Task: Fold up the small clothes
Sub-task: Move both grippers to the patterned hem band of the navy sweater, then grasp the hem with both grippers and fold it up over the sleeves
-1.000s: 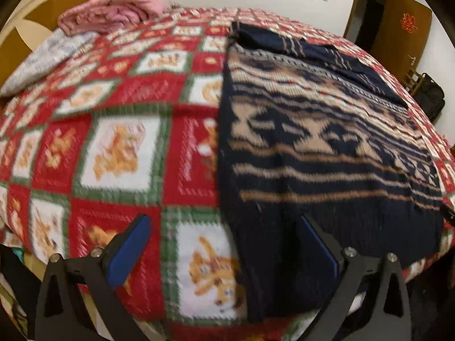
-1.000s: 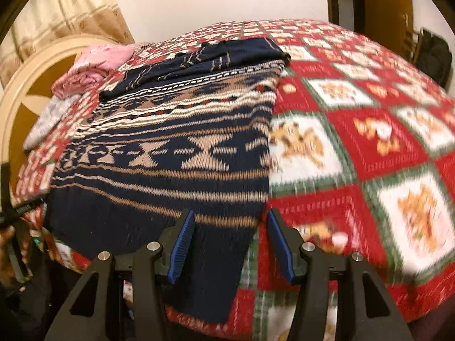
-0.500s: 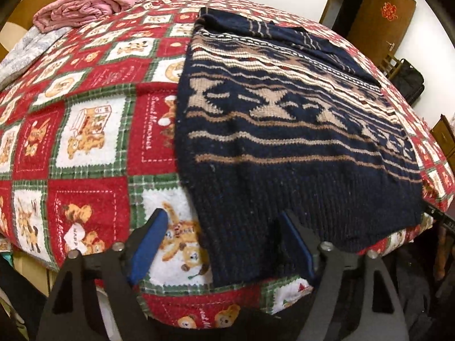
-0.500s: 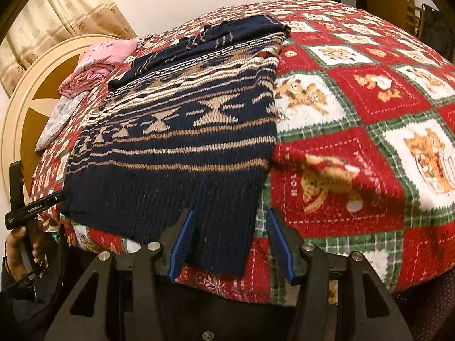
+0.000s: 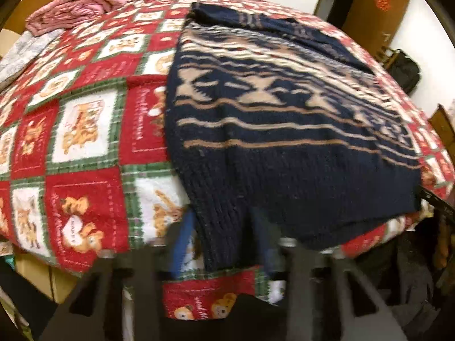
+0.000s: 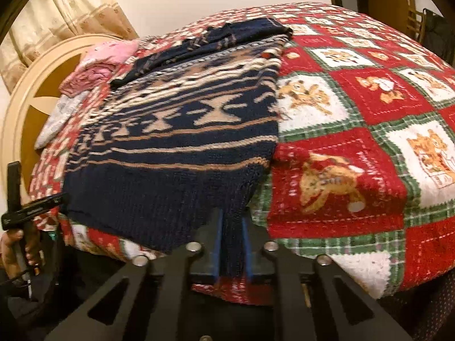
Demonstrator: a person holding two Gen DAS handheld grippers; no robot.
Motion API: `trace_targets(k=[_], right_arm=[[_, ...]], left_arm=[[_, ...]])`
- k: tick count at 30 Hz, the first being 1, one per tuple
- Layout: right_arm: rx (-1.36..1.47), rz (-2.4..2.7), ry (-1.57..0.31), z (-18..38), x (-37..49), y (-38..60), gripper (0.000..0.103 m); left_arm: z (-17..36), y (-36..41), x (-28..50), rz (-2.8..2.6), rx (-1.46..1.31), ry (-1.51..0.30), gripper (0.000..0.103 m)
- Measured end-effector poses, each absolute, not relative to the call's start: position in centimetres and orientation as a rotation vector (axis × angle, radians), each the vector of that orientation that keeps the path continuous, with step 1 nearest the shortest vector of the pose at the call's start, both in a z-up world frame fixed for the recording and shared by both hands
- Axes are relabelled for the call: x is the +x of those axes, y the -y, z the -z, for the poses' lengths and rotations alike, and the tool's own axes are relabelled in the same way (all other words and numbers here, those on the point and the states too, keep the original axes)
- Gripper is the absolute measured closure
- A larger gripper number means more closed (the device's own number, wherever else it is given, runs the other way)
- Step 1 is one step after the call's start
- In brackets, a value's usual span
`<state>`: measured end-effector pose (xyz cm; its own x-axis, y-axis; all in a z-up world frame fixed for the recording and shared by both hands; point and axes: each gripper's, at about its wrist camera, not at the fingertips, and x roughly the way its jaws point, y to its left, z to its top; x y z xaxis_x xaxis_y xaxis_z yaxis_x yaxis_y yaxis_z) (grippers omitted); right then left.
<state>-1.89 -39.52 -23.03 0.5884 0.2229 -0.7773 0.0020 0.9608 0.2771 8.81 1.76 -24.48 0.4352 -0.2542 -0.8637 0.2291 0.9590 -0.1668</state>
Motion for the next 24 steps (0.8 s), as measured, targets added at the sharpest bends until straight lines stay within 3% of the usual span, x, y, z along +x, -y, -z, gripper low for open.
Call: trace_targets(k=[15,24], right_arm=[[0.433,-0.239,-0.781,19.4,-2.9,41.2,0.097],[0.481,-0.244,-0.693,16.6,-0.5,42.9,0.097]], left_arm=[[20.7,-5.0,9.2,0.466,-0.333,-0.939,0.091],[17.3,-5.4,11.4,0.492,-0.373,-0.826,0.091]])
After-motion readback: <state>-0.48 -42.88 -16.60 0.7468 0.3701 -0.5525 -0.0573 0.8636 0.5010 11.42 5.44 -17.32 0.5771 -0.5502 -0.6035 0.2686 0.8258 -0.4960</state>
